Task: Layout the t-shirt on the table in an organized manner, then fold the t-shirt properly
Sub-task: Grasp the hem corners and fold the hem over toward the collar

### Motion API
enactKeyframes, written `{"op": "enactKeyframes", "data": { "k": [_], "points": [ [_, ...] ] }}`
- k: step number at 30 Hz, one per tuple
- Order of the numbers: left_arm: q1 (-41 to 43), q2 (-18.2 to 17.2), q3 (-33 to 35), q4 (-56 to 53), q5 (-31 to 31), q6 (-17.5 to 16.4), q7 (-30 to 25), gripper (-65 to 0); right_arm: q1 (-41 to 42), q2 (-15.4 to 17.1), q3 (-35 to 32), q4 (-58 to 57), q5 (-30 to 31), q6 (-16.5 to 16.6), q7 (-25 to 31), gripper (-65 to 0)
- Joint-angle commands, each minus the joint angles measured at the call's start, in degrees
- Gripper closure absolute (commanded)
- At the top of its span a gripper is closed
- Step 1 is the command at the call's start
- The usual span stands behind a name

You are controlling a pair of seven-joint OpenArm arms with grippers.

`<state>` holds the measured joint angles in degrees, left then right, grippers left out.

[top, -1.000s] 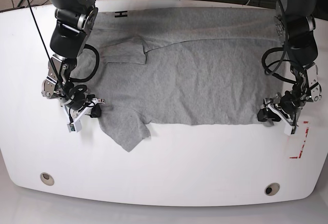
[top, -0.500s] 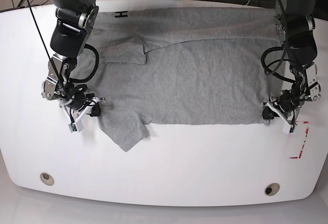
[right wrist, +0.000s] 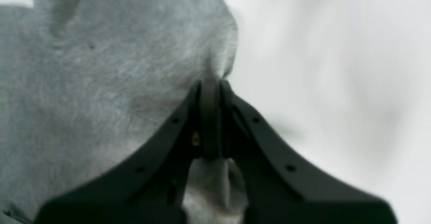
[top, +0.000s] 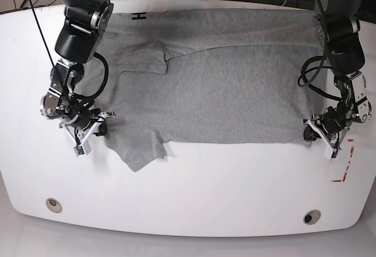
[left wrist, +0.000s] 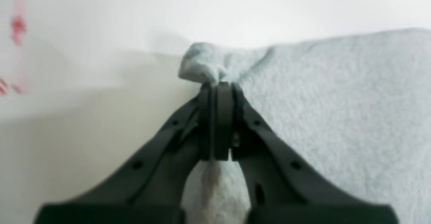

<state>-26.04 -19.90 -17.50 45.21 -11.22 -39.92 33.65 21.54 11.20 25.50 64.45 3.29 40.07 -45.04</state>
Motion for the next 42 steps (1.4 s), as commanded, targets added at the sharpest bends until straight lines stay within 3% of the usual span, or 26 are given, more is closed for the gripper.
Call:
{"op": "enactKeyframes", "data": {
  "k": [1,16,30,42],
  "points": [
    [-0.02,-1.07,-0.13,3.36,-0.6,-0.08,1.12,0.0,0.66,0.97,0.13,3.82,0.62,-0.07,-0.55,0.0],
    [9.91,-1.33,-0.57,25.69,-0.69,-0.08,12.37,0.0,-6.55,0.89,0.22,20.08,0.71,-0.07,-7.4,0.0],
    [20.55,-1.07,-7.16,41.78,-0.6,-0.08,20.9,0.0,-15.43,0.71,0.31,37.23,0.97,-0.07,-15.4,0.0],
    [29.34,-1.15,-8.22,47.84,-0.6,-0.08,21.6,0.0,-23.78,0.45,0.48,44.35,1.24,-0.07,-18.13,0.0]
  ]
}}
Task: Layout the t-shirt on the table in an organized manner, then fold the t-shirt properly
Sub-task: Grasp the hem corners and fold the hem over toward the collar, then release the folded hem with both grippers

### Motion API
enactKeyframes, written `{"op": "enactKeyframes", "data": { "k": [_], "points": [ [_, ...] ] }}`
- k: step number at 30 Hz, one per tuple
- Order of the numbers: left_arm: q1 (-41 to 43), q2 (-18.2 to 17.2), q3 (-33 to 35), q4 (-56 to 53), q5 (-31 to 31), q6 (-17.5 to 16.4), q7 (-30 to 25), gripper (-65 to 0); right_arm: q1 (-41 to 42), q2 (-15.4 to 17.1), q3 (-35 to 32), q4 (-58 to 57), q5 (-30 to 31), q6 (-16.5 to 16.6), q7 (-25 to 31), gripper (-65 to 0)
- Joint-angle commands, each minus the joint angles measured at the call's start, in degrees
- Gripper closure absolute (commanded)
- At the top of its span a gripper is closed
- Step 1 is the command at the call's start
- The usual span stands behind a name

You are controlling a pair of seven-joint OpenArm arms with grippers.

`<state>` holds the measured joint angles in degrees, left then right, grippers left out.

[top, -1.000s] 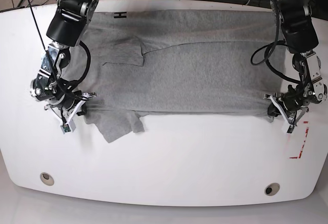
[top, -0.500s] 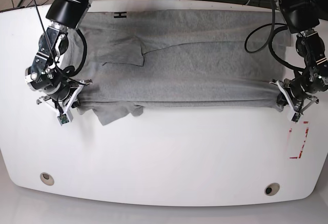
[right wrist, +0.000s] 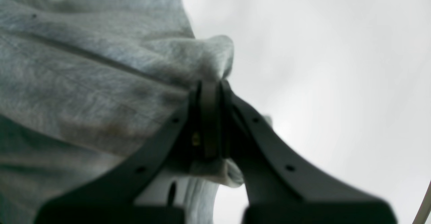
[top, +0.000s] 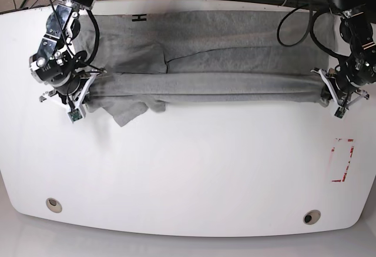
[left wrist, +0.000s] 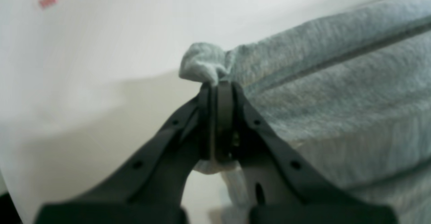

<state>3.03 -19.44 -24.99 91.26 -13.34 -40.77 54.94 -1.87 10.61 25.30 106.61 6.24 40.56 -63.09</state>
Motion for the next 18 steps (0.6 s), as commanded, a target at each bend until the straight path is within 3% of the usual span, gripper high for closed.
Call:
{"op": "enactKeyframes", "data": {
  "k": [1,18],
  "points": [
    [0.8,-1.61,-0.72,2.06,1.52,0.77,0.32,0.0,-0.9,0.95,0.68,2.54,-1.71,-0.56,-0.07,0.0],
    [7.65,-1.79,-0.72,2.76,1.61,0.77,0.23,0.0,-7.85,-0.46,0.77,4.03,-1.71,-0.56,-0.07,-0.2]
  ]
}}
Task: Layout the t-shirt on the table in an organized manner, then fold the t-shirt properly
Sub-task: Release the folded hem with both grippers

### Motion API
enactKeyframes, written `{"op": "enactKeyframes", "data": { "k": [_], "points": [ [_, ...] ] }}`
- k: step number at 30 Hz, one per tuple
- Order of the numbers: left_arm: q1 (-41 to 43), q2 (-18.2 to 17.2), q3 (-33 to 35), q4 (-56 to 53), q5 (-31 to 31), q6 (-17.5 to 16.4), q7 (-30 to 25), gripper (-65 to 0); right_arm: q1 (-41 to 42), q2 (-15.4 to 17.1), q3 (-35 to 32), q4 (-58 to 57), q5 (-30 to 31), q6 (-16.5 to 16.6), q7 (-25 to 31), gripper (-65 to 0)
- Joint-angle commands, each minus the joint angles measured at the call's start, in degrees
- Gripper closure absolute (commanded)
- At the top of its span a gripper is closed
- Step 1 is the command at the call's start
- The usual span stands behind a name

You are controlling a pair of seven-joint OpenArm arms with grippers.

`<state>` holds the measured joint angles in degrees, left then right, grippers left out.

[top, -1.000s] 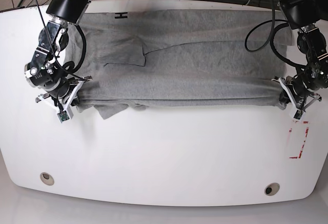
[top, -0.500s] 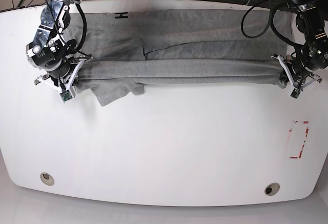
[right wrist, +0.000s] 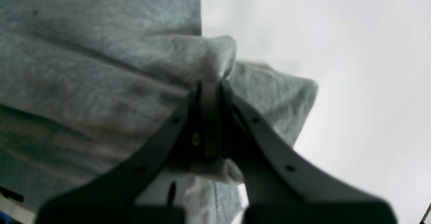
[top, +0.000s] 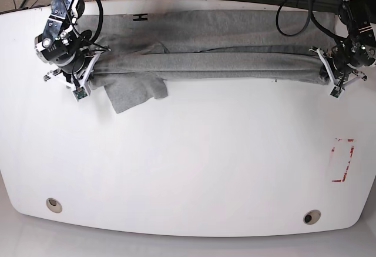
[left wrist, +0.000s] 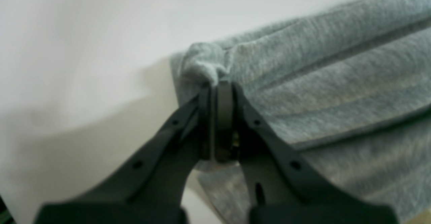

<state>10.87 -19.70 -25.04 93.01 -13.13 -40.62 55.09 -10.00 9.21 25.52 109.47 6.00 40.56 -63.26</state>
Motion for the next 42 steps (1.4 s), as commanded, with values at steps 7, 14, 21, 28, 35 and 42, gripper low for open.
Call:
{"op": "enactKeyframes", "data": {
  "k": [7,14,21,28,35,42],
  "points": [
    [1.04,-1.61,-0.5,1.01,1.56,0.62,0.07,-3.2,-0.77,0.85,0.55,0.99,-1.47,-0.56,0.1,-9.4],
    [1.13,-1.61,-0.5,1.01,1.56,0.62,0.16,-29.3,-1.12,0.85,0.55,1.52,-1.56,-0.56,0.1,-37.7],
    [1.13,-1.61,-0.5,1.1,1.56,0.62,0.16,-41.3,-0.86,-0.47,0.55,5.3,-1.47,-0.56,0.1,-48.8],
    [1.04,-1.61,-0.5,3.82,1.48,0.62,0.16,-39.9,3.63,-3.98,0.28,4.6,-1.38,-0.56,0.1,-49.0],
    [1.13,-1.53,-0.59,7.95,1.48,0.62,0.16,-40.0,9.16,-9.7,0.11,-0.68,-1.38,-0.56,0.1,-49.0],
    [1.13,-1.53,-0.68,9.45,1.48,0.62,0.16,-39.9,14.0,-12.42,0.11,-9.29,-1.47,-0.56,0.28,-49.0]
  ]
}}
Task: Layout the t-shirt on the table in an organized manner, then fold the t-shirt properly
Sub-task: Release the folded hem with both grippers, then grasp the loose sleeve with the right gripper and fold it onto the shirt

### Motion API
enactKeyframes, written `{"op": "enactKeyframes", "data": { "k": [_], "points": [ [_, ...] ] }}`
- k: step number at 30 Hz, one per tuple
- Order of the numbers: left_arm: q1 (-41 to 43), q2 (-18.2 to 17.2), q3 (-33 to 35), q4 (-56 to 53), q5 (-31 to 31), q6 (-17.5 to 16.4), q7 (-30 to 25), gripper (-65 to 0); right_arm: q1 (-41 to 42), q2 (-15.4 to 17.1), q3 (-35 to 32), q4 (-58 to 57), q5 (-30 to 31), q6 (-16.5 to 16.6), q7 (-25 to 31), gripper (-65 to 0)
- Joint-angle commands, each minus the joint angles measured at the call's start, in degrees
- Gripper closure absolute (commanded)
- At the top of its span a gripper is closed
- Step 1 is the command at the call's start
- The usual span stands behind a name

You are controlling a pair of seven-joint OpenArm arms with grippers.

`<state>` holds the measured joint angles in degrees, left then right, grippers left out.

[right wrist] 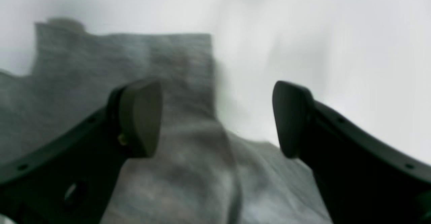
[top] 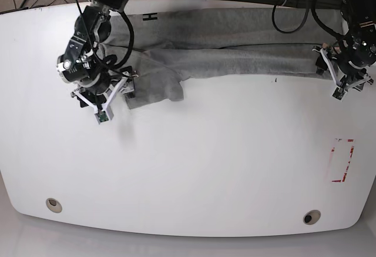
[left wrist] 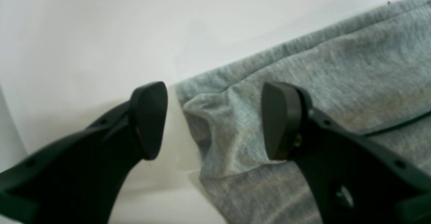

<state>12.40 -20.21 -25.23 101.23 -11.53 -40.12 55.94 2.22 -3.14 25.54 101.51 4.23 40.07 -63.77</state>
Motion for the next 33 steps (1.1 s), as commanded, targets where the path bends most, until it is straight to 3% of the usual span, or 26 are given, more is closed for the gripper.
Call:
{"op": "enactKeyframes", "data": {
  "k": [1,22,26,33],
  "points": [
    [-0.4,-1.02,-0.48,1.23,-0.12,0.12,-0.69,-39.9,2.4,-0.34,0.09,-2.66,0.3,-0.07,0.87,-49.0],
    [-0.49,-1.02,-0.57,1.23,-0.03,0.12,-0.69,-39.9,4.33,-0.6,0.09,-14.88,0.3,-0.07,6.76,-47.7],
    [-0.49,-0.94,-0.57,1.14,-0.03,0.12,-0.69,-39.9,4.16,-1.04,-1.94,-14.88,0.3,-0.07,6.76,-37.7],
    [-0.67,-0.85,-0.48,0.97,-0.03,0.12,-0.78,-39.9,3.19,-1.13,-5.54,-14.88,0.3,-0.07,6.93,-5.1]
  ]
}}
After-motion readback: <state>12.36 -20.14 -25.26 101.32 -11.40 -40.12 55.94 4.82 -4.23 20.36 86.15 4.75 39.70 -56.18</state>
